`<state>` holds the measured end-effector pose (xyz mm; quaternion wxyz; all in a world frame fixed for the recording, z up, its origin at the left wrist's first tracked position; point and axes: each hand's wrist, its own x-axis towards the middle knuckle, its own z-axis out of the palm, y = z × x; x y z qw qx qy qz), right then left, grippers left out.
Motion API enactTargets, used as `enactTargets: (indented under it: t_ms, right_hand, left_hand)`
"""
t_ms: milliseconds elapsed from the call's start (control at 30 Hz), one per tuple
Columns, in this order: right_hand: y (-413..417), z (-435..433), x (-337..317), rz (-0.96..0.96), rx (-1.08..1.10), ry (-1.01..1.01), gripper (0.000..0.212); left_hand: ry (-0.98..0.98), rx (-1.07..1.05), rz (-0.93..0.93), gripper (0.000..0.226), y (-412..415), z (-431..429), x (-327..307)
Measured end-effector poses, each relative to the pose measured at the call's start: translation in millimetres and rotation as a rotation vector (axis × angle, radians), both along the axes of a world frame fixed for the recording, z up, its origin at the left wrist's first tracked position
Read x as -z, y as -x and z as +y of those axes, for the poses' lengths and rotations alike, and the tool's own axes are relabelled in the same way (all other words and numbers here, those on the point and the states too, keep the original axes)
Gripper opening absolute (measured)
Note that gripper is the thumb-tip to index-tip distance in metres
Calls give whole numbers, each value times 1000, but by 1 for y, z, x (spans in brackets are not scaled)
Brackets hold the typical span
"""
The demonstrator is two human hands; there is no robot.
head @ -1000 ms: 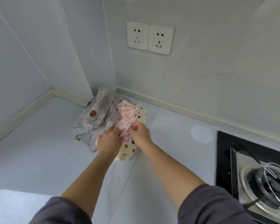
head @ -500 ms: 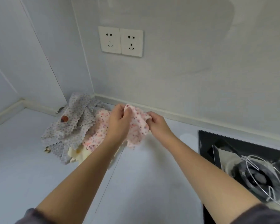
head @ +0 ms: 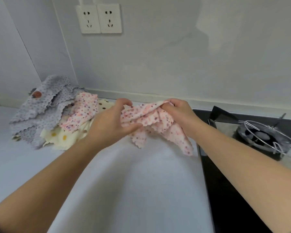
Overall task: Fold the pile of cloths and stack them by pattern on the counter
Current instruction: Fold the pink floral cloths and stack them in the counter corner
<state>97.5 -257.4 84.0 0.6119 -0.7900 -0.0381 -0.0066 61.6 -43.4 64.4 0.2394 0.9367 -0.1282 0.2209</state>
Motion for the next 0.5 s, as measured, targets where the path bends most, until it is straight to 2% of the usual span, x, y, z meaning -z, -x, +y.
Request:
enactTargets:
  t_ms: [67,133,233,333,433,500]
  right_hand:
    - [17,-5,-7,16,-21,52,18]
    - [40,-9,-11,37,-30,98,27]
    - [86,-8,-12,-10,-51,140,29]
    - [131,-3,-17,-22,-213,167,28]
    - [164,-1,-31,144,-412,69,47]
    - [173,3,-39,210,-471,5,42]
  left_hand:
    - [-306,49,-169,52,13,9,1]
    - [-335,139,-261,34,29,18,0]
    - [-52,169,-278,25,63,27,-4]
    - [272,107,-123,27,101,31,-24]
    - [540,19,-13,27,126,38,-43]
    - [600,-6,17,30,134,41,-52]
